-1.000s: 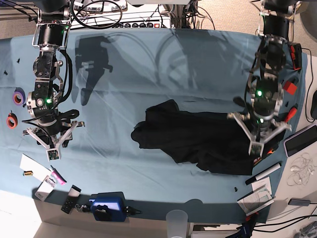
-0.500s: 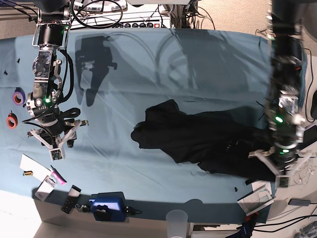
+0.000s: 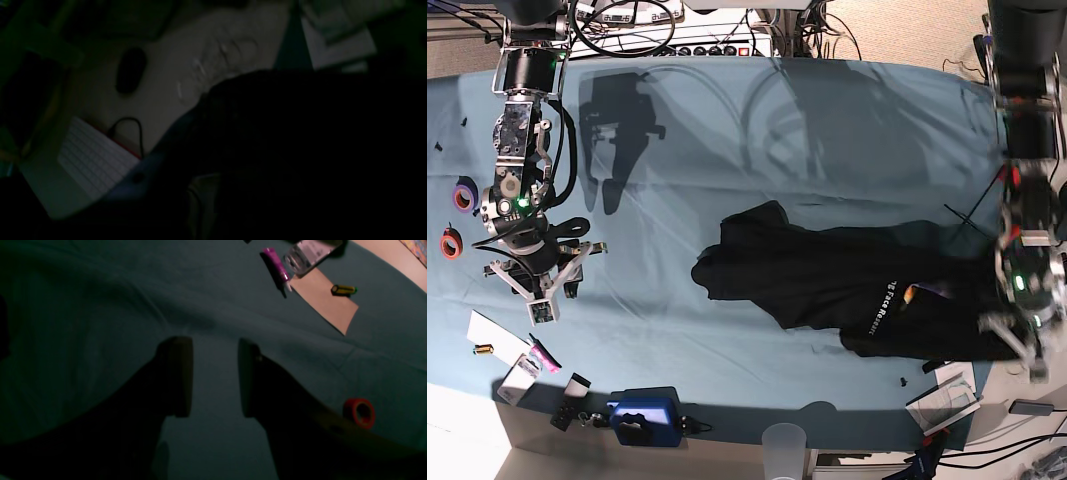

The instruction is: Layout the t-shirt on the table in an organized manner, then fold the t-shirt properly

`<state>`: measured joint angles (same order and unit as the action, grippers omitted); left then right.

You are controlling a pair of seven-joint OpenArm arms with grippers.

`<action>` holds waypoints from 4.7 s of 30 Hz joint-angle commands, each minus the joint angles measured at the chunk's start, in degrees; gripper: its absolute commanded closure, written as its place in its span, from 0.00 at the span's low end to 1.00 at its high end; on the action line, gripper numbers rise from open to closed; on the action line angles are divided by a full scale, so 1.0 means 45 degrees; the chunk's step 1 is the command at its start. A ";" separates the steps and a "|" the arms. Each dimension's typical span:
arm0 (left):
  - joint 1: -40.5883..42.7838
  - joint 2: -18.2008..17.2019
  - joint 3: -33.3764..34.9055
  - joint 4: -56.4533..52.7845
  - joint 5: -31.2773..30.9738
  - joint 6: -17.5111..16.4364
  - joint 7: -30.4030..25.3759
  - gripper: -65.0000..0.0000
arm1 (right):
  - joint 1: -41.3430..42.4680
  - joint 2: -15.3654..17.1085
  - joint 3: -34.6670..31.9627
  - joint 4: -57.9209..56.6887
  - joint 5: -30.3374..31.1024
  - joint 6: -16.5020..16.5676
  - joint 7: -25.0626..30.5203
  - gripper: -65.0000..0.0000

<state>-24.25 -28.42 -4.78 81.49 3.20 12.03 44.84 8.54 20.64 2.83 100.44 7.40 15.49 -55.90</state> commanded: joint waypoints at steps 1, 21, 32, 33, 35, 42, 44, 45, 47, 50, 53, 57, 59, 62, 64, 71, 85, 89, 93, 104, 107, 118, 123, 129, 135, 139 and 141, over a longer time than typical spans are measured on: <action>-0.0627 -0.0253 -0.0087 0.0359 0.0223 0.0117 -0.0151 1.00 | 0.0243 0.0175 0.0053 0.0204 -0.0068 -0.0044 0.0325 0.65; -0.3177 0.0709 -0.0073 0.1705 -0.8689 -0.5061 0.3721 1.00 | 0.0248 0.0175 0.0053 0.0204 -0.0151 -0.0049 0.0670 0.65; -0.2812 0.4872 0.2055 0.1705 -0.9432 -0.5688 0.3789 1.00 | 0.0243 0.0282 0.0437 0.0204 -0.3740 -0.1608 -0.0073 0.65; -0.2681 0.5221 0.2603 0.1705 -0.9165 -0.5678 0.3657 1.00 | 0.0248 0.0277 0.0709 0.0204 -0.3915 -0.1758 -0.0185 0.65; -0.2453 0.5974 0.3701 0.1700 -0.8529 -0.5421 0.3327 1.00 | 0.0243 0.0277 0.1481 0.0204 -0.4095 -0.2011 -0.0345 0.65; -0.2064 0.8317 0.6756 0.1447 -0.5809 -0.3925 0.1535 1.00 | 0.0214 0.0267 0.5581 0.0204 -0.4119 -0.1996 -0.0714 0.65; -0.2123 0.8317 0.7854 0.1297 -0.5275 -0.3997 0.0894 1.00 | 0.0024 0.0403 0.6509 0.0204 -0.3755 -0.1899 -0.0719 0.65; -0.2132 0.8317 0.8354 0.1209 -0.4935 -0.3963 0.0738 1.00 | -0.0131 0.0529 0.6873 0.0204 -0.3381 -0.1885 -0.0719 0.65; -0.2127 0.8317 0.9151 0.1103 -0.4605 -0.3701 0.0500 1.00 | -0.0437 0.0763 0.7456 0.0204 -0.2608 -0.1855 -0.0714 0.65; -0.2127 0.8317 1.0006 0.1064 -0.4609 -0.3701 -0.0049 1.00 | -0.0782 0.1103 0.7898 0.0204 -0.1540 -0.1656 -0.0670 0.65; -0.2127 0.8317 1.0336 0.1064 -0.4605 -0.3769 -0.0257 1.00 | -0.0840 0.1122 0.7956 0.0204 -0.0792 -0.0947 -0.0612 0.65; -0.2127 0.8317 1.0331 0.1069 -0.4192 -0.3764 -0.0058 0.90 | -0.0840 0.1117 0.7956 0.0204 0.0665 -0.0233 -0.0559 0.65; -0.2132 0.8317 1.0331 0.1069 -0.4070 -0.3764 0.0029 0.69 | -0.0840 0.1117 0.7956 0.0204 0.1093 -0.0010 -0.0554 0.65; -0.2123 0.8317 1.0331 0.1069 -0.4036 -0.3463 0.0078 0.60 | -0.0840 0.1088 0.7956 0.0204 0.1219 0.0233 -0.0549 0.65; -0.2137 0.8317 1.0331 0.1069 -0.3891 -0.2851 0.0083 0.60 | -0.0840 0.1088 0.7956 0.0204 0.1219 0.0277 -0.0544 0.65; -0.2890 0.8317 1.0331 0.1093 -0.2089 -0.1807 0.1423 0.60 | -0.0835 0.1083 0.7951 0.0204 0.2225 0.0753 -0.0520 0.65; -0.3293 0.8317 0.8670 0.1117 -0.4036 -0.3478 0.2307 0.60 | -0.0835 0.1020 0.7019 0.0204 0.3546 0.1991 -0.0529 0.65; -0.3332 0.8317 0.6708 0.1161 -0.1953 -0.3288 0.2754 0.60 | -0.0840 0.1020 0.6052 0.0204 0.3546 0.2035 -0.0573 0.65; -0.3332 0.8102 0.3861 0.1365 -0.2089 -0.4357 0.3065 0.60 | -0.0840 0.1020 0.4435 0.0204 0.3551 0.2419 -0.0631 0.65; -0.3322 0.4167 -0.1054 0.1452 -0.6193 -0.5042 0.3866 0.60 | -0.0835 0.1020 -0.0826 0.0204 0.3147 0.3332 -0.0631 0.65; -0.3322 0.2895 -0.1817 0.1452 -0.7397 -0.5557 0.4085 0.60 | -0.0835 0.1020 -0.2453 0.0204 0.2963 0.3662 -0.0597 0.65; -0.3172 0.0408 -0.2220 0.1452 -0.9102 -0.5799 0.4454 0.60 | -0.0806 0.0913 -0.6781 0.0083 -0.2327 0.1438 0.1423 0.65; -0.2914 0.0393 -0.2220 0.1452 -0.9107 -0.5795 0.4473 0.60 | -0.0661 -0.0180 -0.6868 -0.1569 -0.2885 0.1443 0.1676 0.65; -0.2293 0.0384 -0.2220 0.1452 -0.9102 -0.5795 0.4473 0.60 | 0.0073 -0.1010 -0.6868 -0.3429 -0.3891 0.0928 0.2293 0.65; -0.1851 0.0389 -0.2220 0.1452 -0.9107 -0.5795 0.4469 0.60 | 0.0661 -0.1025 -0.6868 -0.3293 -0.3905 -0.0126 0.1287 0.85; -0.1841 0.0389 -0.2220 0.1452 -0.9107 -0.5795 0.4449 0.60 | 0.1049 -0.1005 -0.6868 -0.2244 -0.5518 -0.1603 0.0029 1.00; -0.1836 0.0393 -0.2220 0.1452 -0.9107 -0.5795 0.4420 0.60 | 0.1151 -0.0874 -0.6858 -0.1370 -0.6071 -0.1943 0.0053 1.00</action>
<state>-30.81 -25.78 -14.55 87.13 -37.15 -13.82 66.02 12.03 16.53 -28.29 93.01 -19.22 6.98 -56.90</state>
